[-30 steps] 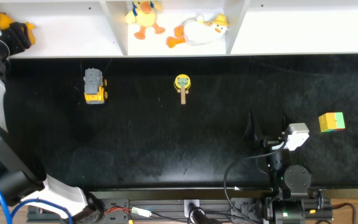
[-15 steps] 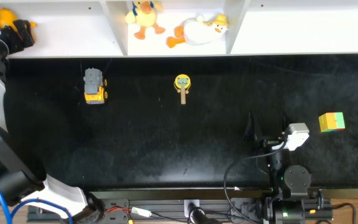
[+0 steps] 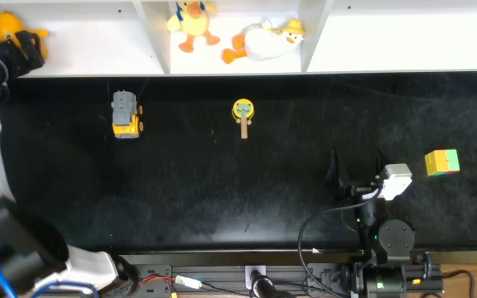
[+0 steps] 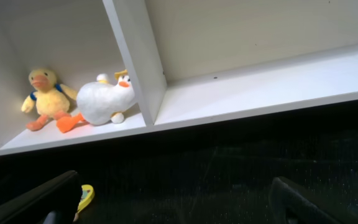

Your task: Store Toys

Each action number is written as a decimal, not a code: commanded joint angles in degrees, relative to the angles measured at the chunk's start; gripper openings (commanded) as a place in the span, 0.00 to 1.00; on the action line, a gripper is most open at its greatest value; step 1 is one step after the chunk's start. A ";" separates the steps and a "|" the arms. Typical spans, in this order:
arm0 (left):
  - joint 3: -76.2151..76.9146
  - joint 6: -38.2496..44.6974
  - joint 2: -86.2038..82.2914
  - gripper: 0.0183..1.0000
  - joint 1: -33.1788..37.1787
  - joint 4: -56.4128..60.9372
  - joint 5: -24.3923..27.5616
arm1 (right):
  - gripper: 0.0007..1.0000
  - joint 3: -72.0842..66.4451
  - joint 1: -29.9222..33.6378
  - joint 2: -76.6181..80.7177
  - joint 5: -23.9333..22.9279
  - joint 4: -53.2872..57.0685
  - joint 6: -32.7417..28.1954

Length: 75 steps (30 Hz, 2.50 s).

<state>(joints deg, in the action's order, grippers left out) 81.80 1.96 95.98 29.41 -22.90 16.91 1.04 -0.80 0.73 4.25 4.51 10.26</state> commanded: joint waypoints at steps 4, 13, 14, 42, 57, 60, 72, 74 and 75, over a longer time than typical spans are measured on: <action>1.31 4.44 -7.82 1.00 1.40 -12.11 -0.33 | 0.99 -0.72 -0.31 -0.48 0.17 -0.33 -0.17; -1.25 7.58 -19.19 1.00 -0.70 -28.61 -0.11 | 1.00 -0.72 -0.31 -0.46 0.17 -0.33 -0.17; -1.90 8.15 -21.03 1.00 -1.60 -29.86 -0.11 | 1.00 -0.72 -0.31 -0.46 0.17 -0.33 -0.17; -30.23 2.08 -17.03 1.00 -22.43 -9.27 -10.12 | 1.00 -0.72 -0.31 -0.46 0.17 -0.33 -0.17; -30.27 2.71 -5.40 1.00 -22.40 -0.17 -10.21 | 1.00 -0.72 -0.31 -0.46 0.17 -0.33 -0.17; -30.42 2.71 -5.35 1.00 -22.40 1.73 -10.21 | 1.00 -0.72 -0.31 -0.46 0.17 -0.33 -0.17; -30.42 2.97 -2.91 1.00 -22.43 2.84 -10.34 | 1.00 -0.72 -0.31 -0.46 0.17 -0.33 -0.17; -30.42 3.15 -1.99 1.00 -22.43 2.84 -9.88 | 0.99 -0.72 -0.31 -0.48 0.17 -0.33 -0.17; -30.42 3.15 -1.75 1.00 -22.43 2.80 -9.92 | 1.00 -0.72 -0.31 -0.46 0.17 -0.33 -0.17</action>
<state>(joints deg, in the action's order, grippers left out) 51.99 4.84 93.06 7.46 -20.12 7.01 1.04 -0.80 0.73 4.23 4.51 10.24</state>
